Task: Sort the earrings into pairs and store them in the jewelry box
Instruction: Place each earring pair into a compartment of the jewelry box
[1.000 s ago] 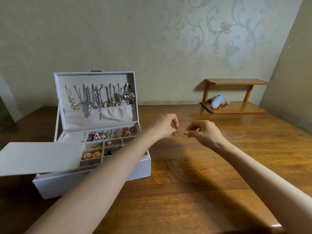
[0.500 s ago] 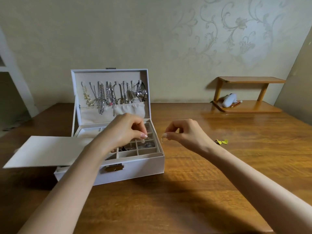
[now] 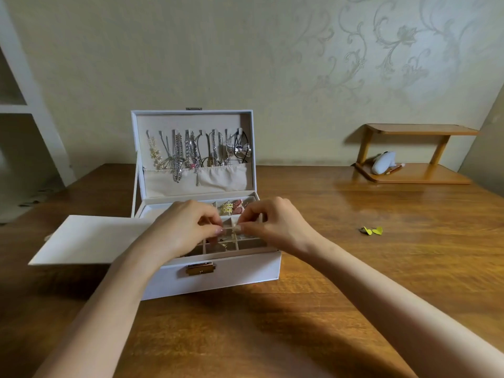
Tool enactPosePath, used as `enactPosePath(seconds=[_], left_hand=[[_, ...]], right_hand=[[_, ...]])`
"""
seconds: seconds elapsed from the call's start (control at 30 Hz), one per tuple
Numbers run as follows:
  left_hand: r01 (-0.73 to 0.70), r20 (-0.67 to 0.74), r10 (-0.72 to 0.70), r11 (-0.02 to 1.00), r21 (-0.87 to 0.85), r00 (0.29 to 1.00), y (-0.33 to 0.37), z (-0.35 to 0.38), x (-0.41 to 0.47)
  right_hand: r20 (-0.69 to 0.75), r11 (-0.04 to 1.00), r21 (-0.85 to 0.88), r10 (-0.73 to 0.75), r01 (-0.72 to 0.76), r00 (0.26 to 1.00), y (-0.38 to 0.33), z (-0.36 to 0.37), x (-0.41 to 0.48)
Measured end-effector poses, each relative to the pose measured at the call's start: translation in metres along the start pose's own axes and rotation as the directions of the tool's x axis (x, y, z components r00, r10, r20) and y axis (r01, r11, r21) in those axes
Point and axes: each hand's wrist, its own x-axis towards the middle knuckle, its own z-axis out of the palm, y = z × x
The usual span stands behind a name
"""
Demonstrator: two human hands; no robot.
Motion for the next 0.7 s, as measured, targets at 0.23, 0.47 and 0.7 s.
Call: enactPosePath(seconds=[0.23,0.47,0.7], left_hand=[[0.109,-0.090,-0.108,0.994,0.015,0.990,-0.006,-0.006,-0.002],[0.105,-0.095,-0.102,0.994,0.028,0.990,-0.005,-0.003,-0.001],[0.110,-0.119,-0.104,0.993,0.040,0.987,-0.007,-0.003,-0.001]], right_hand=[[0.014,1.000,0.001,-0.003,0.003,1.000,-0.007,0.006,0.004],[0.083,0.996,-0.090,-0.022,0.029,0.996,-0.018,0.017,0.008],[0.076,0.988,-0.147,-0.036,0.047,0.996,-0.022,0.027,0.010]])
